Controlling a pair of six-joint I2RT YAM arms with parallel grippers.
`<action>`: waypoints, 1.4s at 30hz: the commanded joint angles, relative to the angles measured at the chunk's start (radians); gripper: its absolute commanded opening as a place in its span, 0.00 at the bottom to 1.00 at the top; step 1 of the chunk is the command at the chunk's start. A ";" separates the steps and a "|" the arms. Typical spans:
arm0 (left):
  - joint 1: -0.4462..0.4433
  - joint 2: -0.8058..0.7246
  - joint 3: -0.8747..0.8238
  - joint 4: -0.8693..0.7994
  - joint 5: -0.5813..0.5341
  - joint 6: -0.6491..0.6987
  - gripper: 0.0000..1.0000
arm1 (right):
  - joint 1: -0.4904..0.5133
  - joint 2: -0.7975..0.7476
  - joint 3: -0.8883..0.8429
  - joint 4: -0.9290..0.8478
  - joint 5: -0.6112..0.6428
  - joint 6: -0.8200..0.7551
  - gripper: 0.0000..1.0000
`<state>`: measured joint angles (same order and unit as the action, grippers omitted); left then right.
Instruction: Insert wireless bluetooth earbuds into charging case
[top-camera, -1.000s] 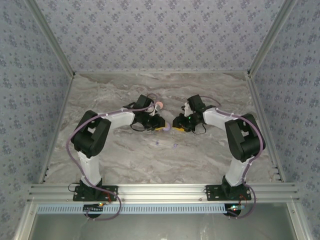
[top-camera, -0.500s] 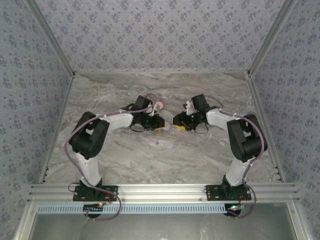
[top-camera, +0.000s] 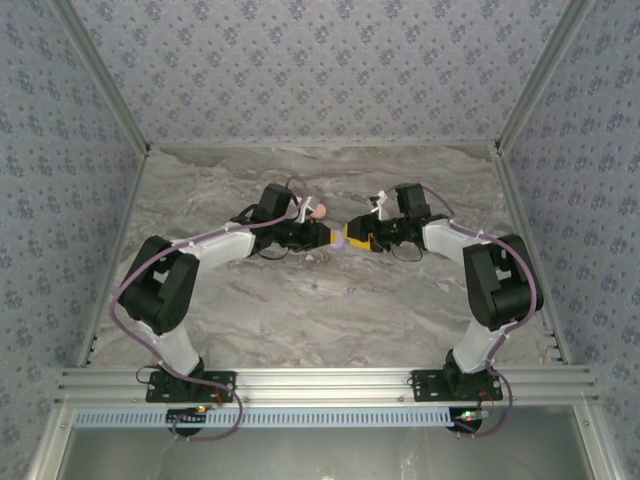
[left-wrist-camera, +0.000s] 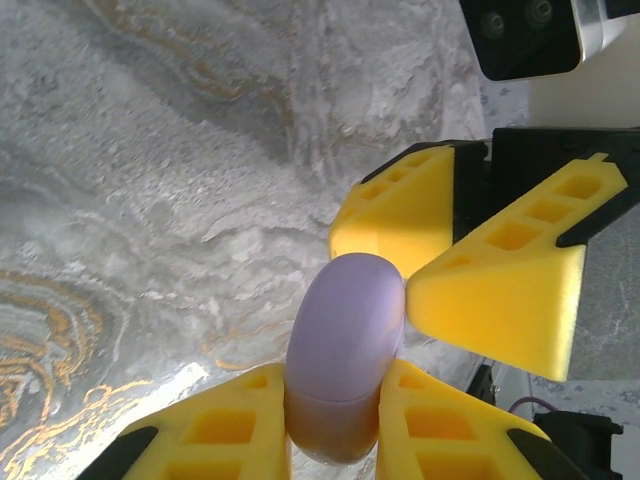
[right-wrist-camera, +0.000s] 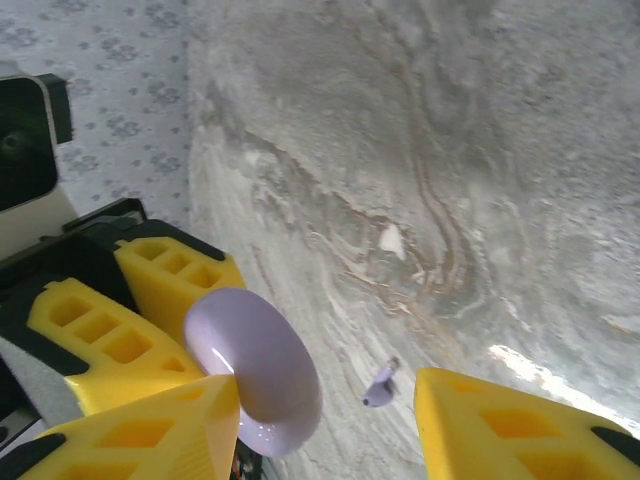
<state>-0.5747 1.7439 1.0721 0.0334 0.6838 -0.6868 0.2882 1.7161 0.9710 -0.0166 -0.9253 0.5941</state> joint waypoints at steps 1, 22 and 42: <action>0.003 -0.042 -0.007 0.057 0.052 -0.007 0.20 | -0.001 -0.026 -0.005 0.044 -0.073 0.018 0.52; 0.003 -0.069 -0.020 0.131 0.072 -0.048 0.21 | 0.023 -0.031 -0.004 0.111 -0.171 0.065 0.38; 0.002 -0.106 -0.058 0.323 0.138 -0.162 0.37 | 0.006 -0.189 0.036 0.095 -0.148 0.131 0.24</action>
<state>-0.5694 1.6638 1.0218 0.2905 0.8043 -0.8261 0.2836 1.5642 0.9688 0.0788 -1.0256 0.6968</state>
